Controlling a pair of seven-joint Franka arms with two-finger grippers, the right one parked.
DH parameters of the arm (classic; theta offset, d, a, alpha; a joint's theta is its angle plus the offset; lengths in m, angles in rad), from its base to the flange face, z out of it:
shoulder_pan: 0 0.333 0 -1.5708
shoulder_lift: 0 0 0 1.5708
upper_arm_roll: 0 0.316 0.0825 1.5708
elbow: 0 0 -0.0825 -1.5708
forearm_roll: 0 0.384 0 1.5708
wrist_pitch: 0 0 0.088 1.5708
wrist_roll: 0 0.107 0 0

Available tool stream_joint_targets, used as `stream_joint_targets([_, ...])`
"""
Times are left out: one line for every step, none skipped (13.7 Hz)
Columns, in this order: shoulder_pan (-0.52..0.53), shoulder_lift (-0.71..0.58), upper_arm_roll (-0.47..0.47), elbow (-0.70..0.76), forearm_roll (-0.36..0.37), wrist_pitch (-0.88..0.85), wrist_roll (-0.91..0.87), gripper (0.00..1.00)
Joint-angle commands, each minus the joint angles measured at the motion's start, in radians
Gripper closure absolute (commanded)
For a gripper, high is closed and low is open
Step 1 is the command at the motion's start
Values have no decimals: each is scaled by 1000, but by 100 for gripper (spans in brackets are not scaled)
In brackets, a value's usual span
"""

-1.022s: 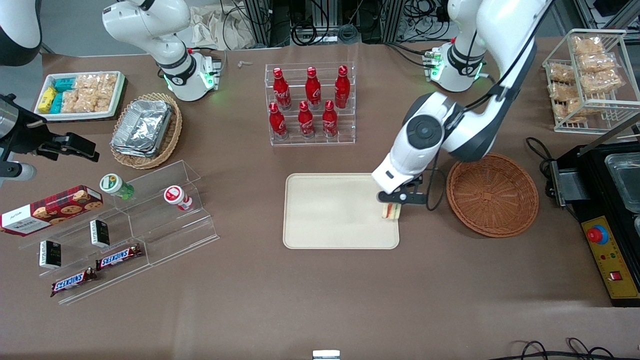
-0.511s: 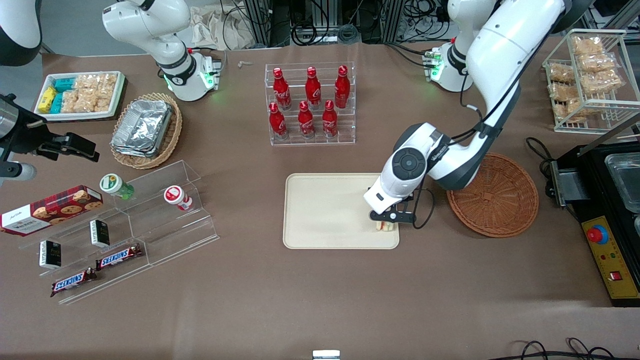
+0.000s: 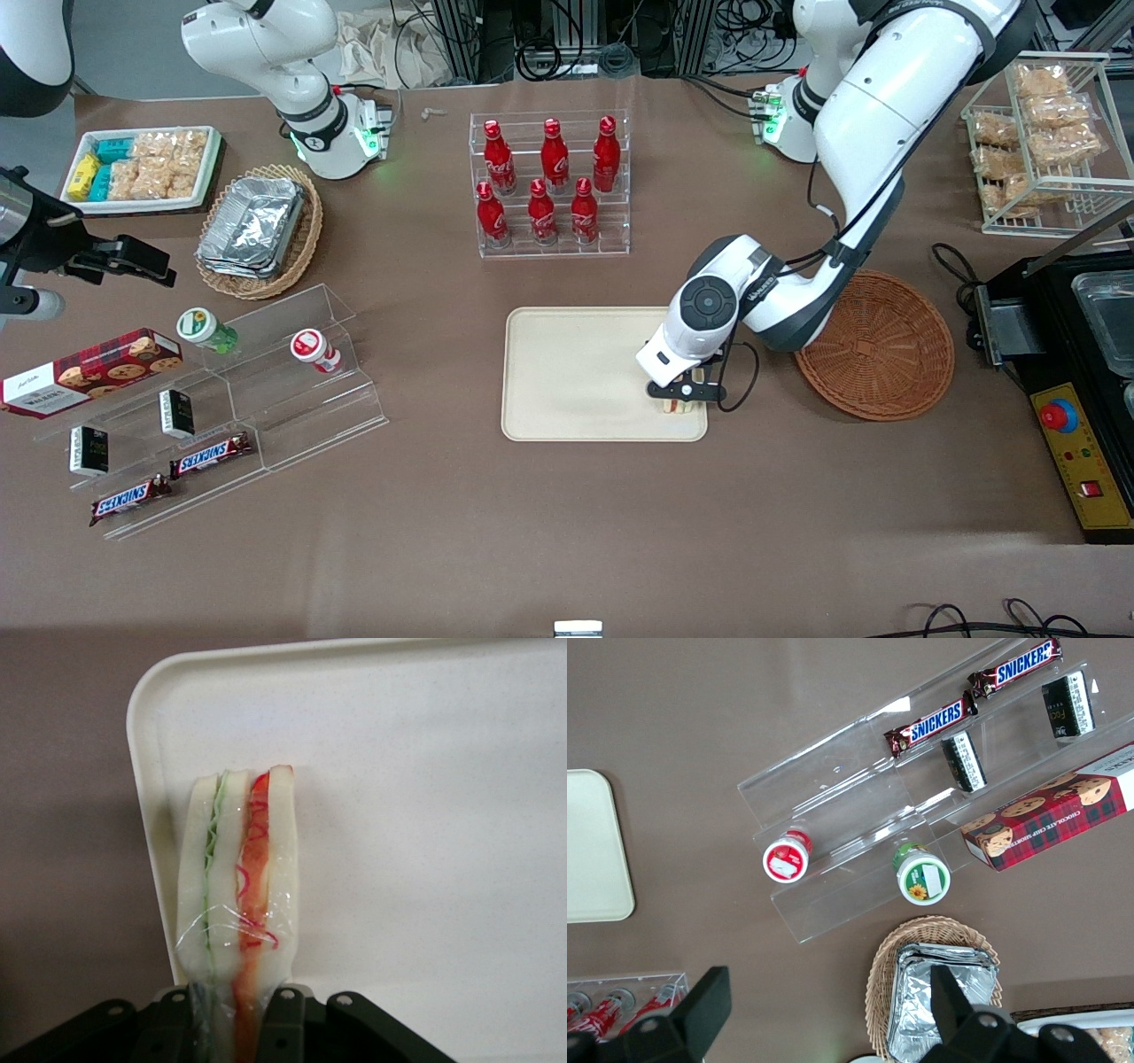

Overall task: Place sandwich from basket to tray
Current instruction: 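Open the left gripper to release the sandwich on the tray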

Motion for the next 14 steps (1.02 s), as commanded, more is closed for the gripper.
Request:
stream_joint_targets([-3, 22, -7, 19, 52, 3, -35, 0])
stream_joint_targets([-3, 25, -7, 21, 54, 3, -35, 0])
stream_joint_targets([-3, 35, -7, 30, 52, 5, -33, 0])
stream_joint_targets([-3, 36, -9, 32, 52, 6, -35, 0])
stream_joint_targets([-3, 33, -9, 32, 51, 6, -36, 0])
stream_joint_targets([-5, 26, -10, 32, 55, 8, -33, 0])
stream_joint_targets([-3, 22, -18, 32, 55, 5, -33, 0])
stream_joint_targets([0, 10, -24, 30, 54, -1, -35, 0])
stream_joint_targets([4, -9, -24, 27, 52, -9, -35, 0])
stream_joint_targets([8, -41, -26, 27, 51, -21, -40, 0])
stream_joint_targets([9, -87, -26, 25, 40, -40, -38, 0])
stream_joint_targets([11, -137, -29, 24, 34, -82, -35, 0])
stream_joint_targets([14, -185, -36, 25, 6, -128, -32, 0])
stream_joint_targets([17, -245, -36, 25, -39, -162, -20, 0])
